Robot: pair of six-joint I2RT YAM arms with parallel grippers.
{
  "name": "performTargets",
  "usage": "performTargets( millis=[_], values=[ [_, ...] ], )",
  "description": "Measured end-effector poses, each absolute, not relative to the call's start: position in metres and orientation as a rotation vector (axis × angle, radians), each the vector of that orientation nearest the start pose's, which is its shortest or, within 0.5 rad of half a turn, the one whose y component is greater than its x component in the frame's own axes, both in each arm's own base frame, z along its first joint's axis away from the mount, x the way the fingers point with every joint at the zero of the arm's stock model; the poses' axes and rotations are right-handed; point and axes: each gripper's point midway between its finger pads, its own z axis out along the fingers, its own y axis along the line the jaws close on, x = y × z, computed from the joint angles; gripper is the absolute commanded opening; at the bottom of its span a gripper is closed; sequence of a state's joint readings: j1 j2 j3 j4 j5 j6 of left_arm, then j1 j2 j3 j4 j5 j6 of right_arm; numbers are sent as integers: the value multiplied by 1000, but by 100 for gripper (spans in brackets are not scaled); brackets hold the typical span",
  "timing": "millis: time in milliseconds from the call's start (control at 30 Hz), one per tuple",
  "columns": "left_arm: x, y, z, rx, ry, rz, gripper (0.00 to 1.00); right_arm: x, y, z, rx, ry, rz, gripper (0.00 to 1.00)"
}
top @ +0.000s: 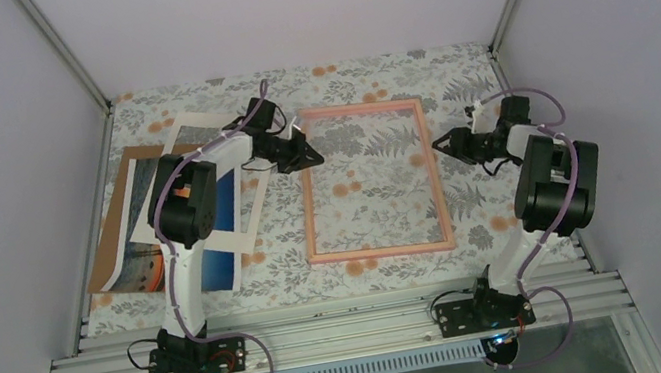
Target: Put the photo into the frame
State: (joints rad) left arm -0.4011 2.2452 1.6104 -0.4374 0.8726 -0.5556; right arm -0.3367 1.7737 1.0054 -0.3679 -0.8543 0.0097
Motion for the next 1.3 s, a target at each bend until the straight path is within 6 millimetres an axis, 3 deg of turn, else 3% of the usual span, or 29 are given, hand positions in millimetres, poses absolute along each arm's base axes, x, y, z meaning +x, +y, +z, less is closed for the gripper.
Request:
performTargets(
  millis=[300, 467, 667, 1000, 1133, 1300],
  values=[
    [441, -331, 85, 235, 2643, -1465, 2, 370, 20, 52, 206, 2467, 1055, 49],
    [456, -326, 67, 259, 2653, -1376, 2, 370, 21, 49, 226, 2461, 1052, 49],
    [473, -305, 31, 252, 2709, -1212, 3, 370, 25, 38, 269, 2479, 1053, 51],
    [526, -278, 32, 317, 2614, -1048, 2, 401, 49, 34, 279, 2415, 1169, 51],
    [538, -273, 44, 337, 2566, -1055, 2, 411, 67, 37, 249, 2400, 1216, 52],
    [543, -279, 76, 367, 2478, -1158, 2, 409, 74, 42, 240, 2406, 1249, 56]
  ],
)
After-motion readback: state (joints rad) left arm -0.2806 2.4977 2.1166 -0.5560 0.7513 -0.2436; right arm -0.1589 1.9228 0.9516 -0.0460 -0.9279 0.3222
